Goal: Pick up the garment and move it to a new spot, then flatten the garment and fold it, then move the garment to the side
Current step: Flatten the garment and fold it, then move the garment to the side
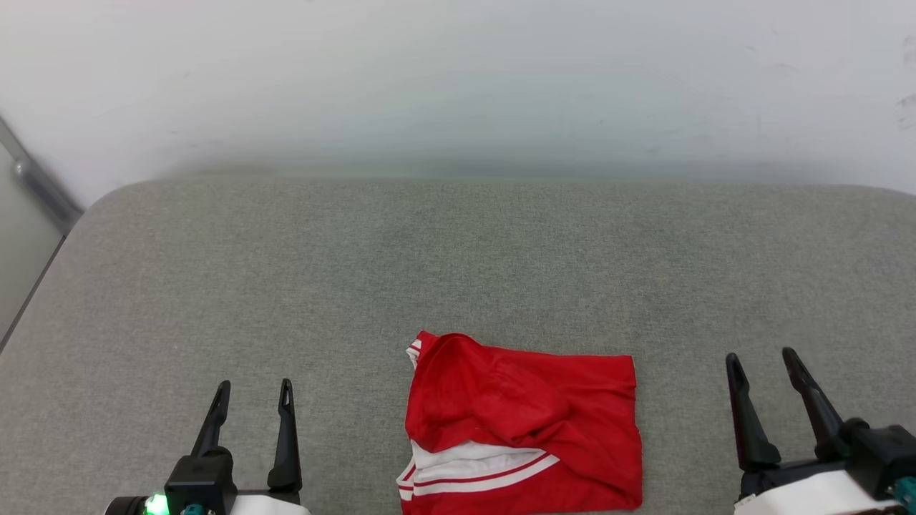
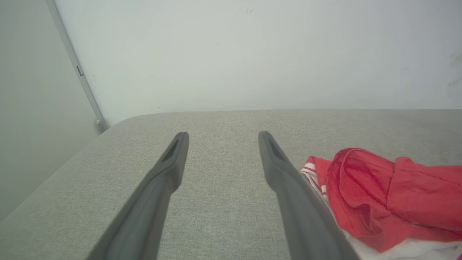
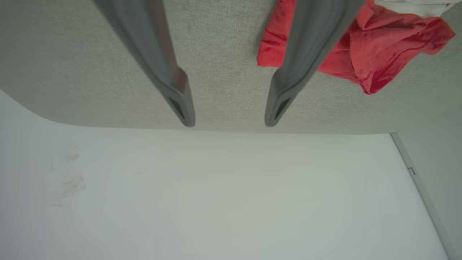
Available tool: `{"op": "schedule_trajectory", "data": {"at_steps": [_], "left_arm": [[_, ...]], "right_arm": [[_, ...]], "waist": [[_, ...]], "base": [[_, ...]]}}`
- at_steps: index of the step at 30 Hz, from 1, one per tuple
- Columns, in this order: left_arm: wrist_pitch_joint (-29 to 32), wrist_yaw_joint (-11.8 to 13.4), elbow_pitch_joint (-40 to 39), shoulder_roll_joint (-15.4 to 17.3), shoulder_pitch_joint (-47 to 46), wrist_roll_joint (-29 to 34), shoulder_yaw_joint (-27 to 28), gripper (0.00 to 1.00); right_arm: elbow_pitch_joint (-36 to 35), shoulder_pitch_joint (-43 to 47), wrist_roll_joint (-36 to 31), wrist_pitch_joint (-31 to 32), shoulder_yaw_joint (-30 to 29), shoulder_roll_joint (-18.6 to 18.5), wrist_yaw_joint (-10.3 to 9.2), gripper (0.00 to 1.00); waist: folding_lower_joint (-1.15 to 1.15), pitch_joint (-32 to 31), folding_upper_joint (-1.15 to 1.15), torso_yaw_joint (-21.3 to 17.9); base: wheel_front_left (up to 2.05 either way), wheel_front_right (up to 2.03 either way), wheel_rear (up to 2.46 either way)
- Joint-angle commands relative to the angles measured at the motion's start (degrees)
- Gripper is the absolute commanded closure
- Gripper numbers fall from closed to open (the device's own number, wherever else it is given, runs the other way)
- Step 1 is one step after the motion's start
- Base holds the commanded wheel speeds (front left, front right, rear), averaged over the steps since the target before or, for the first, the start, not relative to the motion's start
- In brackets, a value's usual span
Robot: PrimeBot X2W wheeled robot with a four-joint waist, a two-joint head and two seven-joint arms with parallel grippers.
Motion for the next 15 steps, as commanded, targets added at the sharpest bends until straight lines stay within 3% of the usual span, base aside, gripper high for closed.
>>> {"op": "schedule_trajectory", "data": {"at_steps": [1,10,15], "left_arm": [[-0.13,0.06,-0.07,-0.03,0.4,-0.11,-0.07,0.0],[-0.13,0.03,-0.32,-0.05,0.91,-0.29,-0.35,0.0],[-0.13,0.08,-0.4,-0.05,0.4,-0.35,-0.61,0.0]], "right_arm": [[-0.83,1.31,-0.54,-0.13,-0.71,0.77,-0.02,0.0],[-3.33,2.21,-1.44,-0.14,-3.38,2.39,-0.02,0.0],[-6.22,-3.48,-1.32,-0.13,-7.16,-0.14,-0.02,0.0]], "waist": [[0.0,-0.05,0.0,0.09],[0.0,-0.09,0.0,0.31],[0.0,0.11,0.0,0.43]], "base": [[0.0,0.0,0.0],[0.0,0.0,0.0],[0.0,0.0,0.0]]}}
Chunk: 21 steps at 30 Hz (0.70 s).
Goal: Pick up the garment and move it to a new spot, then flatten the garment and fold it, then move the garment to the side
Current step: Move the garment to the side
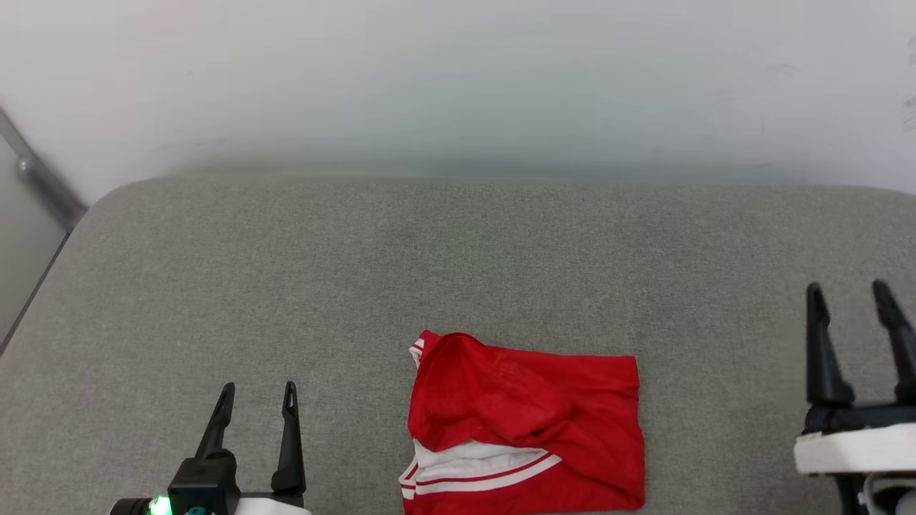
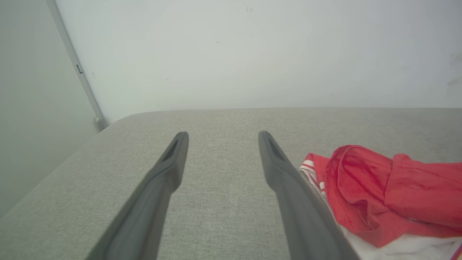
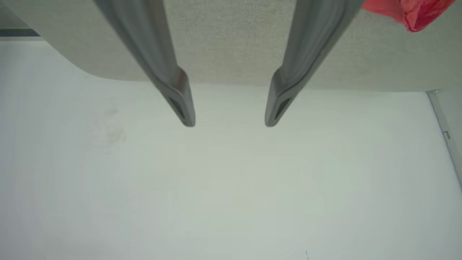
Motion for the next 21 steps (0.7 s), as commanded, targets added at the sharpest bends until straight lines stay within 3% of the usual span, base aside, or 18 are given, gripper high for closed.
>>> {"op": "schedule_trajectory", "data": {"at_steps": [1,5,9,15,17,18,21], "left_arm": [[-0.13,0.09,-0.15,-0.05,-0.16,-0.14,-0.23,0.0],[-0.13,0.16,0.13,-0.06,-0.63,-0.25,-0.48,0.0],[-0.13,0.27,0.25,-0.05,-1.16,-0.55,-0.63,0.0],[-0.13,0.23,0.4,-0.06,-2.32,-0.75,-1.26,0.0],[-0.13,0.29,0.39,-0.07,-2.89,-0.88,-1.54,0.0],[-0.13,0.29,0.39,-0.07,-2.89,-0.88,-1.54,0.0],[-0.13,0.32,0.38,-0.05,-3.72,-1.17,-2.03,0.0]], "right_arm": [[-0.83,-2.75,0.5,-0.1,-0.6,-1.68,-0.02,0.0],[-1.37,-9.15,1.6,3.91,1.7,-7.24,-0.02,0.0],[-1.1,-14.8,6.05,15.33,8.23,-14.13,-0.02,0.0],[0.84,-20.2,22.51,39.93,18.86,-23.09,-0.02,0.0],[1.73,-20.42,28.54,47.55,21.06,-24.9,-0.02,0.0],[1.73,-20.42,28.54,47.55,21.06,-24.9,-0.02,0.0],[3.5,-19.7,37.35,57.05,22.19,-25.81,-0.02,0.0]], "waist": [[0.0,0.06,0.0,0.08],[0.0,0.48,0.0,0.26],[0.0,1.11,0.0,0.41],[0.0,2.78,0.0,0.87],[0.0,3.54,0.0,1.13],[0.0,3.54,0.0,1.13],[0.0,4.86,0.0,1.65]], "base": [[0.0,0.0,0.0],[0.0,0.0,0.0],[0.0,0.0,0.0],[0.0,0.0,0.0],[0.0,0.0,0.0],[0.0,0.0,0.0],[0.0,0.0,0.0]]}}
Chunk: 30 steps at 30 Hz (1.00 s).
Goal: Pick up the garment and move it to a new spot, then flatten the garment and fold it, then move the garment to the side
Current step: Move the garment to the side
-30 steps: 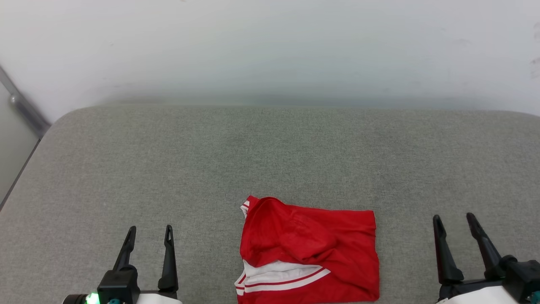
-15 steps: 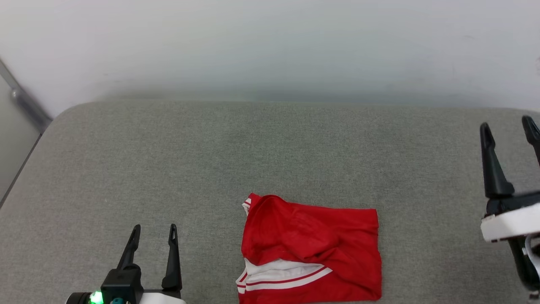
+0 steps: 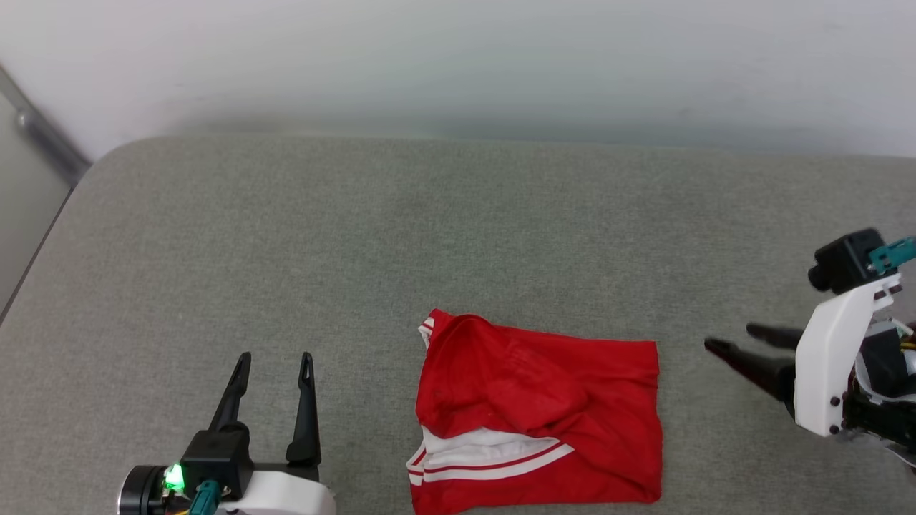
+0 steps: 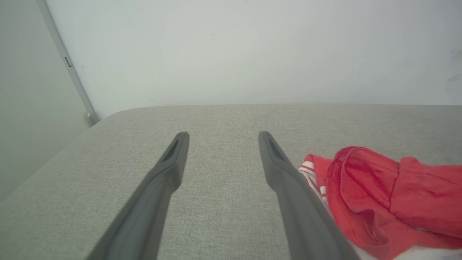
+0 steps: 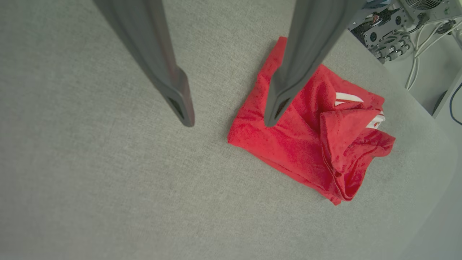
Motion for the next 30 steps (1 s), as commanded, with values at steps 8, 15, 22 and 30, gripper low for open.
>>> {"op": "schedule_trajectory", "data": {"at_steps": [8,15,22,30], "left_arm": [[-0.13,0.32,-0.15,-0.05,-3.38,-0.68,-1.32,0.0],[-0.13,0.25,-0.4,-0.04,-5.66,-0.86,-2.03,0.0],[-0.13,0.37,-0.41,-0.04,-7.36,-1.08,-2.62,0.0],[-0.13,0.95,-0.24,-0.04,-8.06,-1.32,-3.22,0.0]], "right_arm": [[3.66,2.76,8.44,8.61,1.43,0.42,-0.01,0.0],[7.17,2.14,10.17,6.91,3.58,3.23,-0.02,0.0],[12.33,2.64,11.97,5.28,7.91,7.36,-0.05,0.0],[15.56,2.14,11.85,2.27,13.03,8.07,-0.08,0.58]], "waist": [[0.0,4.93,0.0,2.61],[0.0,8.83,0.0,4.17],[0.0,11.01,0.0,5.36],[0.0,11.5,0.0,5.78]], "base": [[0.0,0.0,0.0],[0.0,0.0,0.0],[0.0,0.0,0.0],[0.0,0.0,0.0]]}}
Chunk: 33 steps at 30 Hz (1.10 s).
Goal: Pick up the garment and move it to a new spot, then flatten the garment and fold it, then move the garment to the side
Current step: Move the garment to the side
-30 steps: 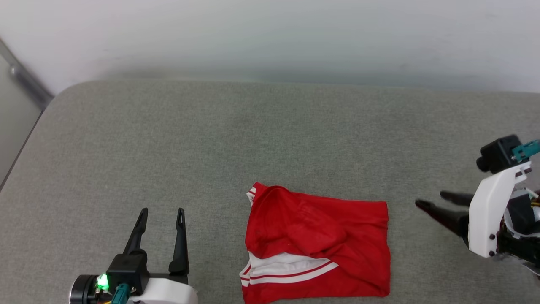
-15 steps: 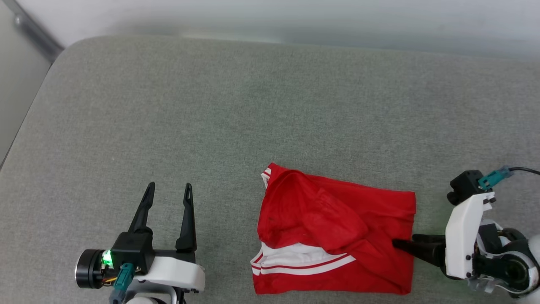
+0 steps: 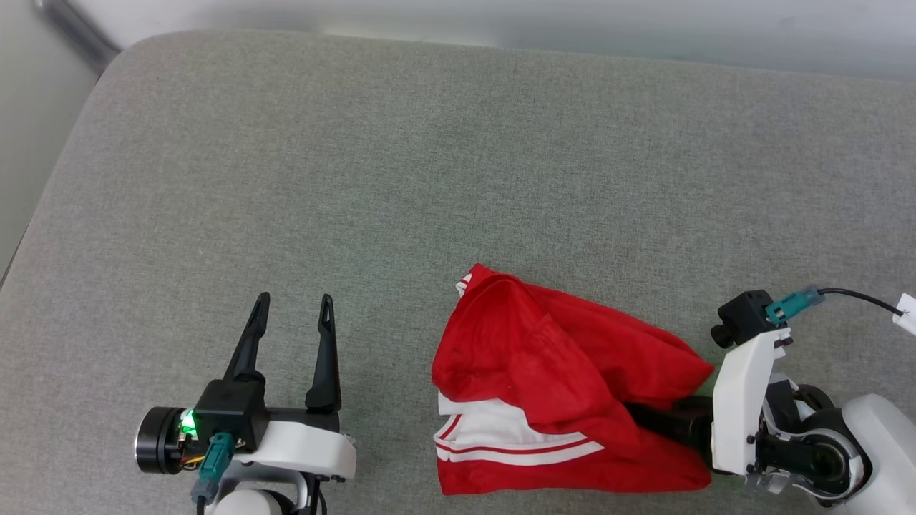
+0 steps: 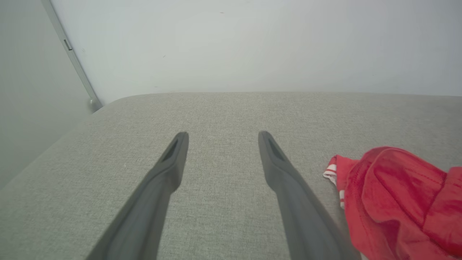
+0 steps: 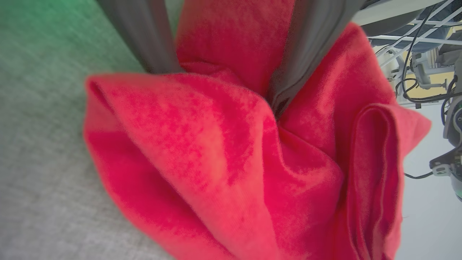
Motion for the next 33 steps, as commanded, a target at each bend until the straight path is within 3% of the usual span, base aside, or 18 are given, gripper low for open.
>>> {"op": "schedule_trajectory", "data": {"at_steps": [1,10,16,25,33], "left_arm": [[-0.13,0.22,-0.03,-0.05,-0.71,-0.13,-0.18,0.0],[-0.13,0.92,0.41,-0.05,1.39,-0.29,-0.13,0.0],[-0.13,1.22,0.17,-0.06,3.92,-0.52,0.65,0.0],[-0.13,1.51,-1.37,-0.05,6.08,-1.11,1.25,0.0],[-0.13,-0.12,-2.29,0.13,2.85,0.57,2.41,0.0]], "right_arm": [[2.5,1.87,-0.56,-0.25,2.76,0.84,-0.16,1.0],[-1.51,-4.2,1.35,-5.84,4.82,-3.58,-0.13,1.0],[-6.72,-8.06,-0.1,-7.14,8.38,-9.27,-0.1,1.0],[-14.14,-14.19,-0.99,-5.77,11.98,-16.82,-0.09,1.0],[-13.55,-18.79,-4.08,-5.95,11.46,-23.21,-0.1,1.0]], "waist": [[0.0,-0.05,0.0,0.02],[0.0,-3.42,0.0,-0.76],[0.0,-7.29,0.0,-3.4],[0.0,-7.35,0.0,-12.65],[0.0,-2.25,0.0,-19.77]], "base": [[0.0,0.0,0.0],[0.0,0.0,0.0],[0.0,0.0,0.0],[0.0,0.0,0.0],[0.0,0.0,0.0]]}}
